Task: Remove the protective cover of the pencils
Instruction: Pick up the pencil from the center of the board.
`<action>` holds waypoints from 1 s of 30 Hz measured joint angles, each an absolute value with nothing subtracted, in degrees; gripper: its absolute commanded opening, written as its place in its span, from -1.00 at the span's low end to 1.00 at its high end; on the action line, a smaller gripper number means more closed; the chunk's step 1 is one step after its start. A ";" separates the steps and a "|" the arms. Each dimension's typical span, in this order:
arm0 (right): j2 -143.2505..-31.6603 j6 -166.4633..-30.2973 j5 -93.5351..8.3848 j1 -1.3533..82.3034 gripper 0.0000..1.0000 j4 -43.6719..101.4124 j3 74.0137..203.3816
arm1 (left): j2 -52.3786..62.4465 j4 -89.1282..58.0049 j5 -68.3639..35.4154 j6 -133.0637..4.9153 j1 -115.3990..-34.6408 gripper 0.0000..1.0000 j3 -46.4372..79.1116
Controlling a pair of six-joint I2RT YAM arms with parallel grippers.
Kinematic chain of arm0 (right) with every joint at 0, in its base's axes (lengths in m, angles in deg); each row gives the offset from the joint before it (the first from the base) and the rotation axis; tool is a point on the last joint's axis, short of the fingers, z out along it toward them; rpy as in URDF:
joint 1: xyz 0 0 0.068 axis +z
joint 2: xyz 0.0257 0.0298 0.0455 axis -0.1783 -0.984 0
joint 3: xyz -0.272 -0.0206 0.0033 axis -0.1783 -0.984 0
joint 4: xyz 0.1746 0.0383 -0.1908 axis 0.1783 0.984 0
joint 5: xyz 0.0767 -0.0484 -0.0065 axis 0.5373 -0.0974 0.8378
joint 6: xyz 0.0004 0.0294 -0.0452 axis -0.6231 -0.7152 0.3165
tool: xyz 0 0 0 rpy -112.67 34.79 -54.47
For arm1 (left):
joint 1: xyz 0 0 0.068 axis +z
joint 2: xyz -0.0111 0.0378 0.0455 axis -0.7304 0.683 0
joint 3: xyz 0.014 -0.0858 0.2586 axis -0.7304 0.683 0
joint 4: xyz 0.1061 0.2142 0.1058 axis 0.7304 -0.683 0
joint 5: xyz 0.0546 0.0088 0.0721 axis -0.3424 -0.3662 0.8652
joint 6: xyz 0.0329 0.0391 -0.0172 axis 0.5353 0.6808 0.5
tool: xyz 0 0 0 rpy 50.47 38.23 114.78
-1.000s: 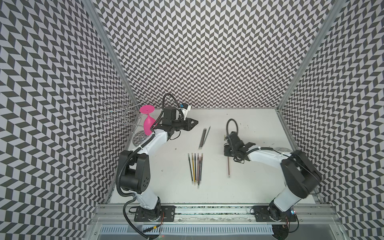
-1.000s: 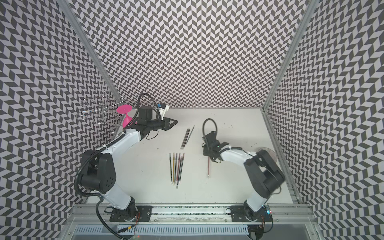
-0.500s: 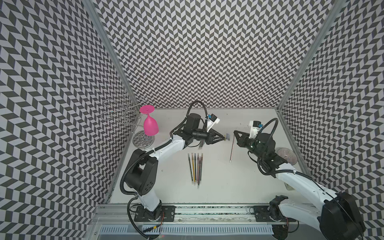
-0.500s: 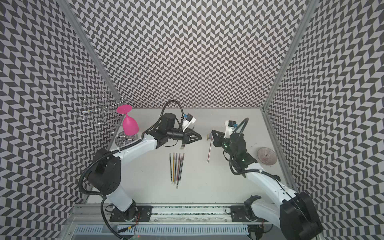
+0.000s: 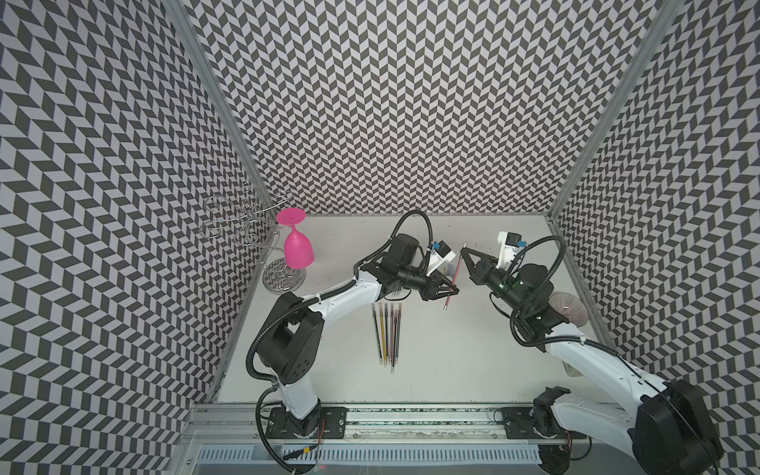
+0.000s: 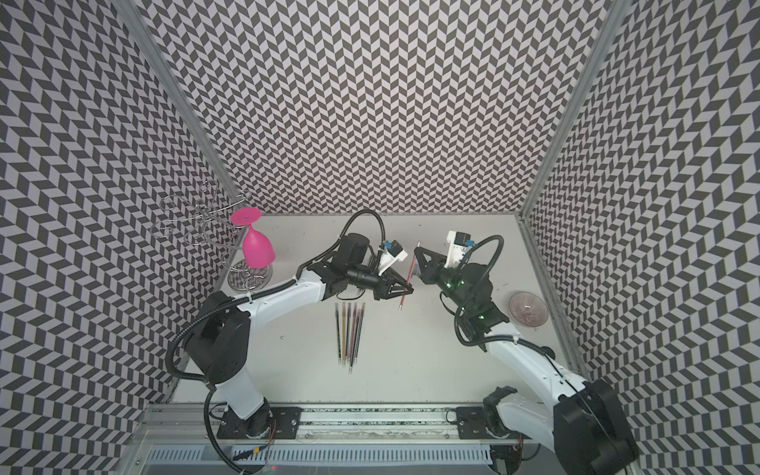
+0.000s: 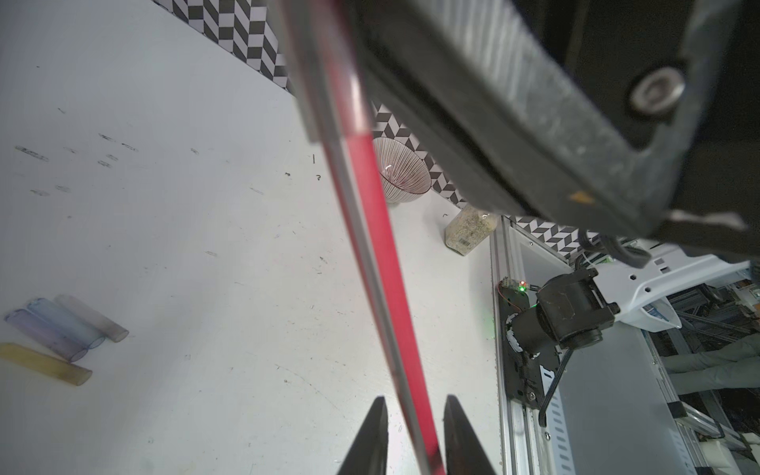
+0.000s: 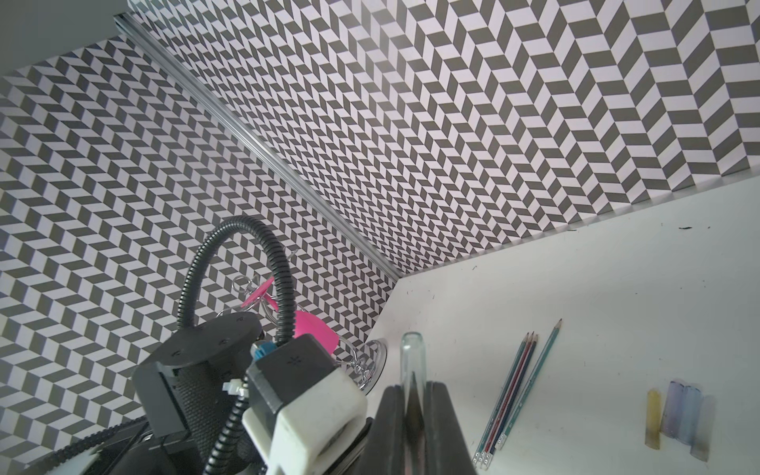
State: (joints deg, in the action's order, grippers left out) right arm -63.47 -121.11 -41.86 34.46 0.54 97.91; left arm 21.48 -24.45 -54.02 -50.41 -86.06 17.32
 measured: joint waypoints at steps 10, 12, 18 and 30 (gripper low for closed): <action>-61.20 -120.79 -46.17 34.46 -1.00 3.80 97.89 | 21.48 -26.62 -51.99 -49.97 -85.01 -0.85 16.32; -60.52 -120.68 -47.28 34.48 -1.00 5.02 97.76 | 21.48 -26.84 -52.12 -49.73 -84.29 -0.86 16.32; -58.47 -120.72 -49.27 34.52 -1.00 5.90 96.31 | 21.48 -26.97 -52.95 -49.29 -84.18 -0.91 16.32; -64.00 -113.18 -51.83 33.17 -0.38 20.26 103.53 | 23.80 -38.55 -38.18 -45.27 -82.69 -1.00 8.98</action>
State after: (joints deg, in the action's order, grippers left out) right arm -64.00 -113.18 -51.83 33.17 20.26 103.53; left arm 23.80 -38.55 -38.18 -45.27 -82.69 8.98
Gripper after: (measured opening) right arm 0.304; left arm 0.083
